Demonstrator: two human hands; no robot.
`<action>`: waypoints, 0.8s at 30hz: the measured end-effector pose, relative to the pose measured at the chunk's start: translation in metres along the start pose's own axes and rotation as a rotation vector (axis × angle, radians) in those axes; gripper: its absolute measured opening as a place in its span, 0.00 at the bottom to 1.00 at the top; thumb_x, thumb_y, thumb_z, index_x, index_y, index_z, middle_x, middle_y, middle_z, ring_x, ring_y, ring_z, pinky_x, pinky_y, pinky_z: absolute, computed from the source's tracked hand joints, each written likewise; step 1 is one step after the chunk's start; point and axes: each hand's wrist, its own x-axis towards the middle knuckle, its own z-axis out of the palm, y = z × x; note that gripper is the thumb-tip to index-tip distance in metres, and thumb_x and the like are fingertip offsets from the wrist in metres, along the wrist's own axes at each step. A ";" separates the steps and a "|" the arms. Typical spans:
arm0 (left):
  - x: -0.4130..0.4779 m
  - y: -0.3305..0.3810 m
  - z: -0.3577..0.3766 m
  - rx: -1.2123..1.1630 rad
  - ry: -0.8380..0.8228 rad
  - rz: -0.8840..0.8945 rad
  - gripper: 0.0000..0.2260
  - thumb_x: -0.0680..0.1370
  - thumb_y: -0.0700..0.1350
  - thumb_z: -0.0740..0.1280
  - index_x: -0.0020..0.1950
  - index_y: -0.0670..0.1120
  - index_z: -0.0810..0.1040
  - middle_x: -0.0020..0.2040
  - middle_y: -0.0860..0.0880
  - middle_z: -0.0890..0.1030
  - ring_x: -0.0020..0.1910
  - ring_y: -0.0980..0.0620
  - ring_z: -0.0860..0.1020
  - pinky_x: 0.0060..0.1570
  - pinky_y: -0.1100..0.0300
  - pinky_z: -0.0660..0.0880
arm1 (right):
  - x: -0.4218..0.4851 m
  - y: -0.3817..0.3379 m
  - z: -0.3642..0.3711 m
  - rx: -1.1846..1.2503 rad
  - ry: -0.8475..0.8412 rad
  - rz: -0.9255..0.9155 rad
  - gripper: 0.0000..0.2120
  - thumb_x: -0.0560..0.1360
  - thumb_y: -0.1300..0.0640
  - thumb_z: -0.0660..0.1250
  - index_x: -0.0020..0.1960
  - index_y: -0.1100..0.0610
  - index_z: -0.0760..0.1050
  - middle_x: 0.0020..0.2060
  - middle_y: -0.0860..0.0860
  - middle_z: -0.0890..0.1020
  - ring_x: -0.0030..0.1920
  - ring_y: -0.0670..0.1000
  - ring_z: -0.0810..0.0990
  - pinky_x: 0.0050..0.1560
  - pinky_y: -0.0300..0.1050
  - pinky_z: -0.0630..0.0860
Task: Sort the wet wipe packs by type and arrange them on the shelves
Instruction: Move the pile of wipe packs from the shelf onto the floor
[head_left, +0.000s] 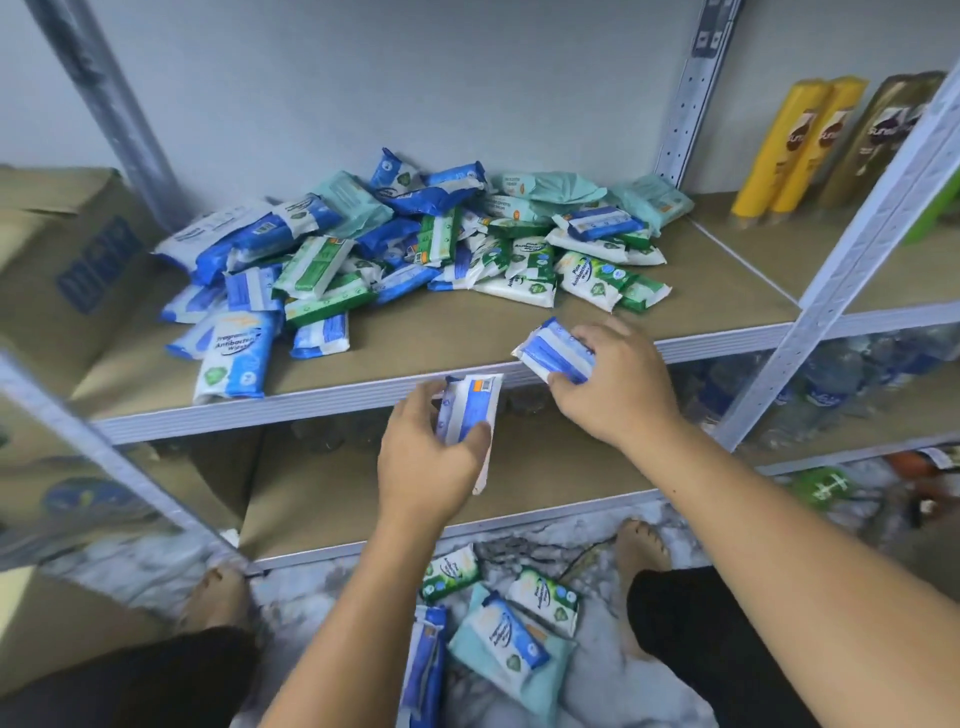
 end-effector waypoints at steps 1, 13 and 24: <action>-0.012 -0.015 0.004 0.001 0.006 0.002 0.24 0.68 0.54 0.72 0.64 0.57 0.74 0.51 0.56 0.77 0.48 0.56 0.76 0.51 0.56 0.74 | -0.012 -0.003 0.005 -0.002 0.035 0.003 0.24 0.64 0.46 0.69 0.56 0.58 0.81 0.50 0.54 0.80 0.52 0.60 0.77 0.52 0.52 0.77; -0.098 -0.211 0.055 0.436 -0.465 -0.355 0.32 0.77 0.54 0.67 0.79 0.54 0.62 0.61 0.41 0.71 0.52 0.39 0.79 0.54 0.55 0.75 | -0.171 0.034 0.140 -0.299 -0.757 0.200 0.19 0.72 0.46 0.68 0.59 0.54 0.77 0.56 0.53 0.80 0.57 0.56 0.80 0.51 0.46 0.76; -0.116 -0.289 0.101 0.581 -0.611 -0.403 0.31 0.78 0.54 0.66 0.79 0.53 0.60 0.65 0.40 0.71 0.57 0.38 0.78 0.52 0.51 0.75 | -0.234 0.092 0.238 -0.414 -0.881 0.342 0.19 0.75 0.44 0.69 0.61 0.54 0.77 0.55 0.52 0.82 0.55 0.54 0.80 0.50 0.43 0.75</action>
